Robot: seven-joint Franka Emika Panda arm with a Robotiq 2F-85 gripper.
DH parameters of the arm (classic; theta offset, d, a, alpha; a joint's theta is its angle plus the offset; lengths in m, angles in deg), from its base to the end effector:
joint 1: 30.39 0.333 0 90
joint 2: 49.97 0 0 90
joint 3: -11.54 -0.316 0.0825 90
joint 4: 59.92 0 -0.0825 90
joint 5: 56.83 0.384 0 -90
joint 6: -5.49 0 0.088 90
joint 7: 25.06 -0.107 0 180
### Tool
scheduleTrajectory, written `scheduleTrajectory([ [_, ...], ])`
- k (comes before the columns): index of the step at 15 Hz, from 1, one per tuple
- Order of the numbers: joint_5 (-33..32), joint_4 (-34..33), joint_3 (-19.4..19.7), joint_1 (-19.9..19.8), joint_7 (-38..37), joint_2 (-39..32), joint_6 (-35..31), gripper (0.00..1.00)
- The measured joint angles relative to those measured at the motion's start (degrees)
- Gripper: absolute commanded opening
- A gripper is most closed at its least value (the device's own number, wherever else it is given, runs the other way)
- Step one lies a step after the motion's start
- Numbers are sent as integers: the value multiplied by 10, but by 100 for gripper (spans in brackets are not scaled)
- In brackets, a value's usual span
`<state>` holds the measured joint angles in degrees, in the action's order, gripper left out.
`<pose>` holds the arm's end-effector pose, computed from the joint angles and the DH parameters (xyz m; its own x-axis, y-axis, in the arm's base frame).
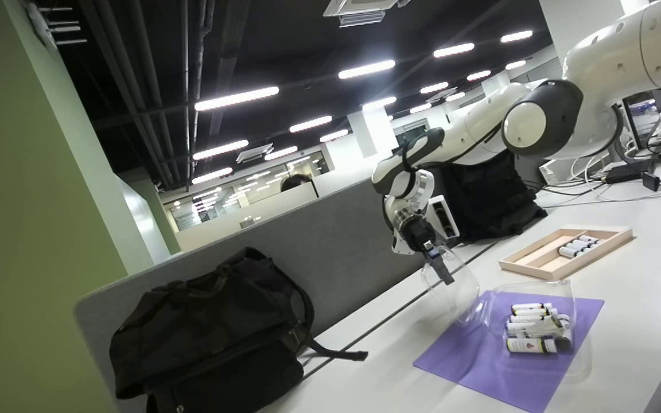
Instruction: Close the box
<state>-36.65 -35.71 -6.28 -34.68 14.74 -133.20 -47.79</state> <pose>0.6866 0.0818 0.1542 0.5574 0.8194 -0.1333 0.2943 -0.3452 -0.8912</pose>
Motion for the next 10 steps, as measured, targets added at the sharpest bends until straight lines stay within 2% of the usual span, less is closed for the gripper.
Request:
scheduleTrajectory([
  [5,25,1,-12,-5,-2,0,7,100],
  [10,14,1,-9,-7,-6,9,57,100],
])
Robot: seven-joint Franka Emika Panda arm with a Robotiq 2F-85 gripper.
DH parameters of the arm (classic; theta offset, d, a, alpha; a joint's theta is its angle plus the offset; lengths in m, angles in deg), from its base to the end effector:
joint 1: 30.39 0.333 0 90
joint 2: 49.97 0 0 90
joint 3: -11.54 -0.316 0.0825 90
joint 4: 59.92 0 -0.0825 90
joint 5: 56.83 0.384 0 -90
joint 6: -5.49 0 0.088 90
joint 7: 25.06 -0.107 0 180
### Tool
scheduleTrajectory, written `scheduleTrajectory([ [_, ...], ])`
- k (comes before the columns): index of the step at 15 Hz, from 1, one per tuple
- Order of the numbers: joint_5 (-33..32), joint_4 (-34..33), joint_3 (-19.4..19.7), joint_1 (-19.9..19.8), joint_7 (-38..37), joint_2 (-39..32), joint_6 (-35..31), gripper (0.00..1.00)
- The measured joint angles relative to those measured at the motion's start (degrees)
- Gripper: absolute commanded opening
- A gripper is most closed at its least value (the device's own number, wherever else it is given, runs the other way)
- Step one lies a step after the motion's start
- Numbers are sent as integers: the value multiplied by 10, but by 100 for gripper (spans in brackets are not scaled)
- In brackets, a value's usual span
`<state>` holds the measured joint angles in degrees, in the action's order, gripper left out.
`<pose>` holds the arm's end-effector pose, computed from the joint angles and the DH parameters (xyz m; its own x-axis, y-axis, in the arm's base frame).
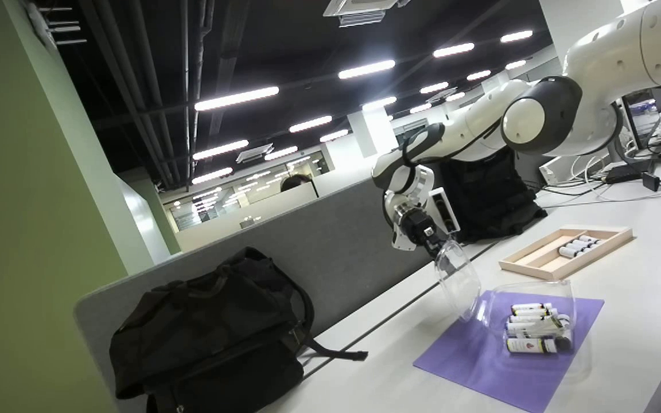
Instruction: Close the box
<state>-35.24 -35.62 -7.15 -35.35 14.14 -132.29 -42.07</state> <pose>0.6773 0.0796 0.1723 0.5139 0.8472 -0.1345 0.2457 -0.2957 -0.9232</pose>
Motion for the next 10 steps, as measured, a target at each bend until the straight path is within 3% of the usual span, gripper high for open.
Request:
scheduleTrajectory([
  [10,-67,0,20,0,7,35,91,100],
])
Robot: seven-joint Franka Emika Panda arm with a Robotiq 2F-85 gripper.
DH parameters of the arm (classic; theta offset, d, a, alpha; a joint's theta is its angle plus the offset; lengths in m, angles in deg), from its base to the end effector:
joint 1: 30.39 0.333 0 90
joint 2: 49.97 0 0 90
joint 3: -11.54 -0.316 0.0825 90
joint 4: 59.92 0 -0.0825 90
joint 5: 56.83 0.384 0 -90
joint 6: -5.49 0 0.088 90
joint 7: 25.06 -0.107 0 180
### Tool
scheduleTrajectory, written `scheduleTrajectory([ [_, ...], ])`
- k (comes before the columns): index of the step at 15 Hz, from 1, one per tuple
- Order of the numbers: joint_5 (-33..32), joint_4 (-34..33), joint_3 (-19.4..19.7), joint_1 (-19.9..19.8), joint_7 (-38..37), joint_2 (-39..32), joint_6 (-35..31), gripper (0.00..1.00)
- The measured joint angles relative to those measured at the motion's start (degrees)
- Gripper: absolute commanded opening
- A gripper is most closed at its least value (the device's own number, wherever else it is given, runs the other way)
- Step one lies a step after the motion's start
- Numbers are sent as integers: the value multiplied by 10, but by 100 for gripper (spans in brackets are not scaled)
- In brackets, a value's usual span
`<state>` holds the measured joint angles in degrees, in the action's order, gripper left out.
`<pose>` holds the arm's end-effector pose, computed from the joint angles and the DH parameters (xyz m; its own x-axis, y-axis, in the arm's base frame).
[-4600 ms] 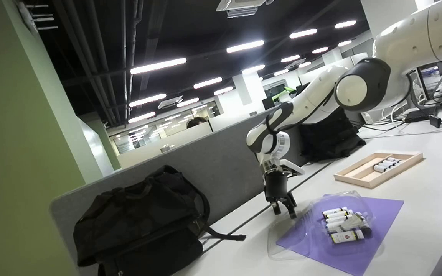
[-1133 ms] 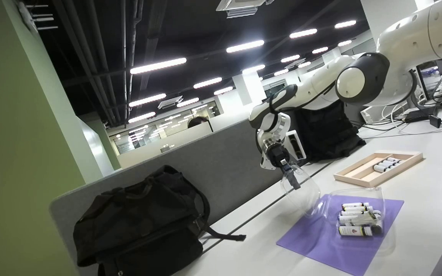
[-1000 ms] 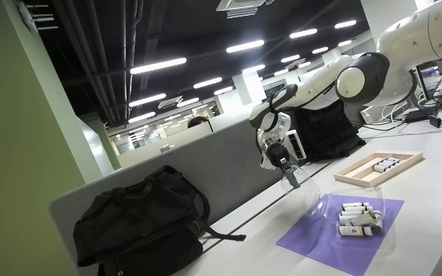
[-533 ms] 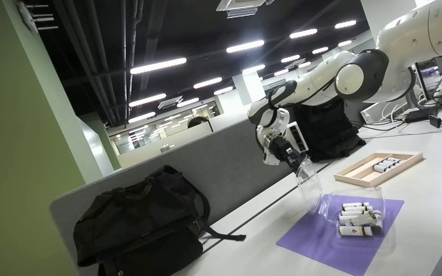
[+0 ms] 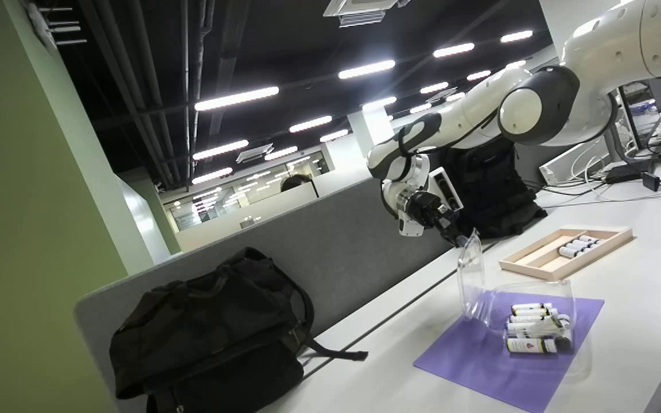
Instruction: Close the box
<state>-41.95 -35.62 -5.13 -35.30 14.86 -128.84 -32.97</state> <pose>0.6636 0.0550 0.2061 0.3987 0.8759 -0.2717 0.2288 -0.3819 -0.8955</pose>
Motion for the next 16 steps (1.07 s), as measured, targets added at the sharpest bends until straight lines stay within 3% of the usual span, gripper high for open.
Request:
scheduleTrajectory([
  [16,-82,11,10,45,56,-4,53,100],
])
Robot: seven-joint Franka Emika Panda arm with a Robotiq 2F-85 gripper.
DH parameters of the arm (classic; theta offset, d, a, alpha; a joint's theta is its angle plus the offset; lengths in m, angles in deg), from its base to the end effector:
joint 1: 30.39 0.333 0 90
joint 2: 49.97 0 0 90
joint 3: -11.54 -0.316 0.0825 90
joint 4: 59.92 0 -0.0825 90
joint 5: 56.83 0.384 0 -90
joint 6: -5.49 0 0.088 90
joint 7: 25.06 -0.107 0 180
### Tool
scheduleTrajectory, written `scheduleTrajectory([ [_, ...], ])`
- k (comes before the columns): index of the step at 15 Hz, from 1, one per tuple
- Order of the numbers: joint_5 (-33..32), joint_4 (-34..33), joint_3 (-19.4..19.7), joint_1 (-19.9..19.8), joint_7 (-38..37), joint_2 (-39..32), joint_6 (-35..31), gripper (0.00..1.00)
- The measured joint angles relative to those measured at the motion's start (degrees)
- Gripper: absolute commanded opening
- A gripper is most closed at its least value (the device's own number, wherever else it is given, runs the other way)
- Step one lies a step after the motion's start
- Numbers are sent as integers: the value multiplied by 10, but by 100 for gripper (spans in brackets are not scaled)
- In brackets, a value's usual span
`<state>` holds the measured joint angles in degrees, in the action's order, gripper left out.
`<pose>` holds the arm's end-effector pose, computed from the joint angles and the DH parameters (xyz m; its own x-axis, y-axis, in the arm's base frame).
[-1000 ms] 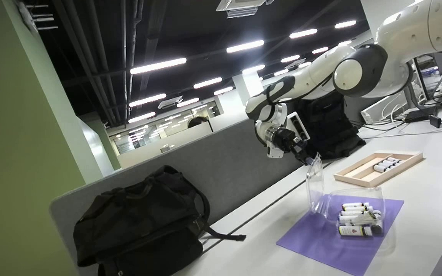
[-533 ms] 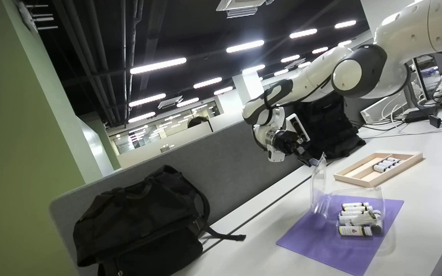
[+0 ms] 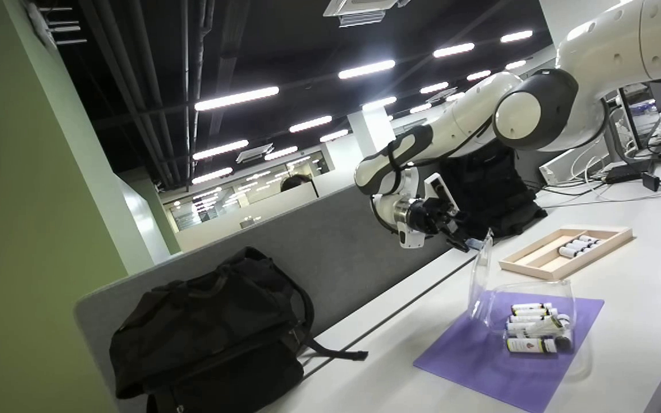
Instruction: Close the box
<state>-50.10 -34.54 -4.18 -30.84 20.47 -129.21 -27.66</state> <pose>0.6430 0.0839 0.1915 0.2083 0.9133 -0.3499 0.2302 -0.3935 -0.8900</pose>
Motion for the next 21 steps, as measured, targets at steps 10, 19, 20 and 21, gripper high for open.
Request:
scheduleTrajectory([
  [10,-1,1,5,2,13,-13,4,100],
  [19,-49,51,50,40,111,-63,28,100],
  [20,-57,55,52,42,121,-63,28,100],
  [21,-64,56,52,44,130,-63,31,100],
])
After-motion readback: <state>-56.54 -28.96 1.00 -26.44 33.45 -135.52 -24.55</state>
